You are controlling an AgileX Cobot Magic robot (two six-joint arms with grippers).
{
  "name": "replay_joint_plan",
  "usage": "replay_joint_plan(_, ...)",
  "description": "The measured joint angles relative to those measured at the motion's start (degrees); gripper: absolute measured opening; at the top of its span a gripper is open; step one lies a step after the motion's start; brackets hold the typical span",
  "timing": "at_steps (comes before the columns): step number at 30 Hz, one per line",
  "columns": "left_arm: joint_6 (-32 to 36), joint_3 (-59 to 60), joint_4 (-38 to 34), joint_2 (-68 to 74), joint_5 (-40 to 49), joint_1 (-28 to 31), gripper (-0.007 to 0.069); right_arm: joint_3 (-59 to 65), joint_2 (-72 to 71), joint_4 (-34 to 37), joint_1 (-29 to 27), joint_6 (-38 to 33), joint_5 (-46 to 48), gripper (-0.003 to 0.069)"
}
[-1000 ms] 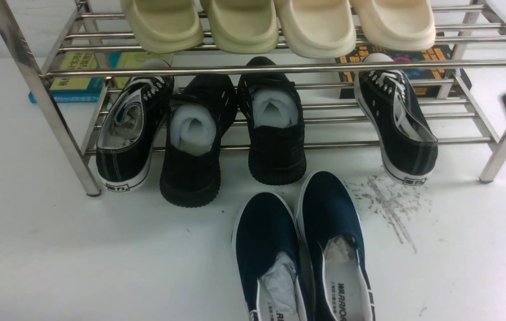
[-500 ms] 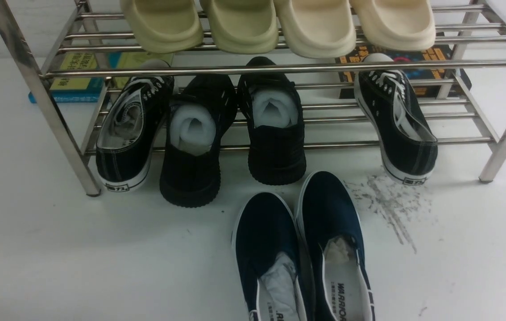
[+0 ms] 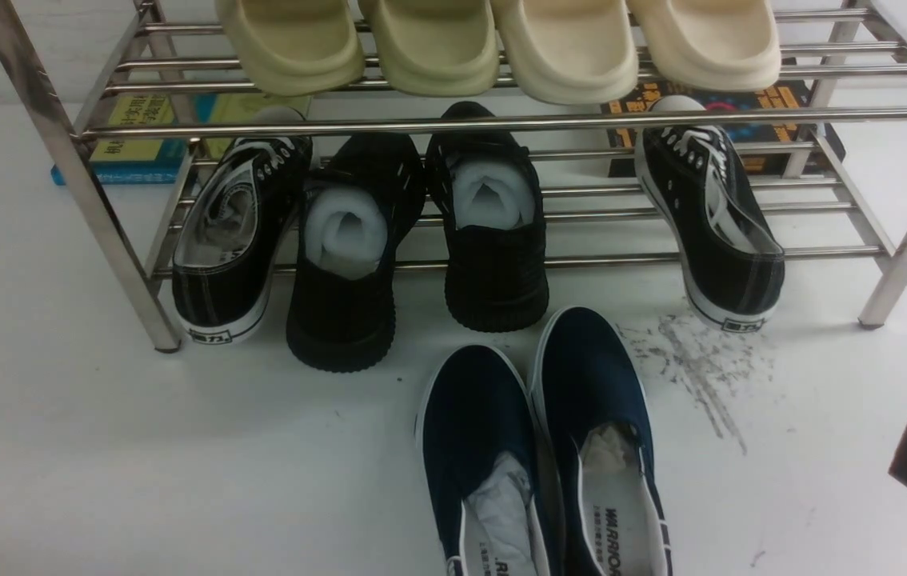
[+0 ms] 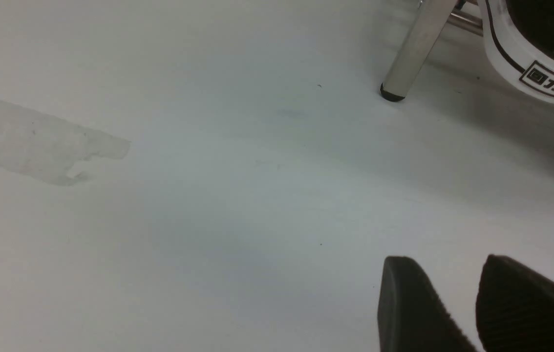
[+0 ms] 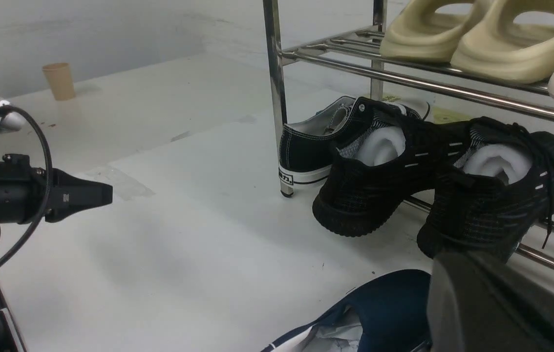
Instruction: Take the shoes off the shelf with your hand on the white table.
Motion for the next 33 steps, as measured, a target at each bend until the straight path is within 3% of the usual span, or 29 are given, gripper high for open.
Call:
replay_joint_plan(15, 0.0, 0.0, 0.0, 0.0, 0.0, 0.0, 0.0242, 2.64, -2.05, 0.0, 0.0, 0.02, -0.28, 0.0003)
replay_joint_plan(19, 0.0, 0.0, 0.0, 0.0, 0.0, 0.0, 0.0242, 5.49, -5.49, 2.97, -1.64, -2.84, -0.41, 0.0005)
replay_joint_plan(24, 0.0, 0.0, 0.0, 0.0, 0.0, 0.0, 0.0242, 10.78, -9.31, 21.42, -15.74, -20.01, 0.1, 0.0007)
replay_joint_plan(26, 0.0, 0.0, 0.0, 0.0, 0.0, 0.0, 0.0242, 12.07, -10.08, 26.03, -18.56, -24.15, 0.21, 0.0008)
replay_joint_plan(28, 0.0, 0.0, 0.0, 0.0, 0.0, 0.0, 0.0242, 14.98, -12.12, 34.14, -25.89, -34.75, 0.62, 0.001)
replay_joint_plan(33, 0.0, 0.0, 0.0, 0.0, 0.0, 0.0, 0.0242, 18.76, -14.29, 38.9, -35.62, -42.67, 3.27, 0.0014)
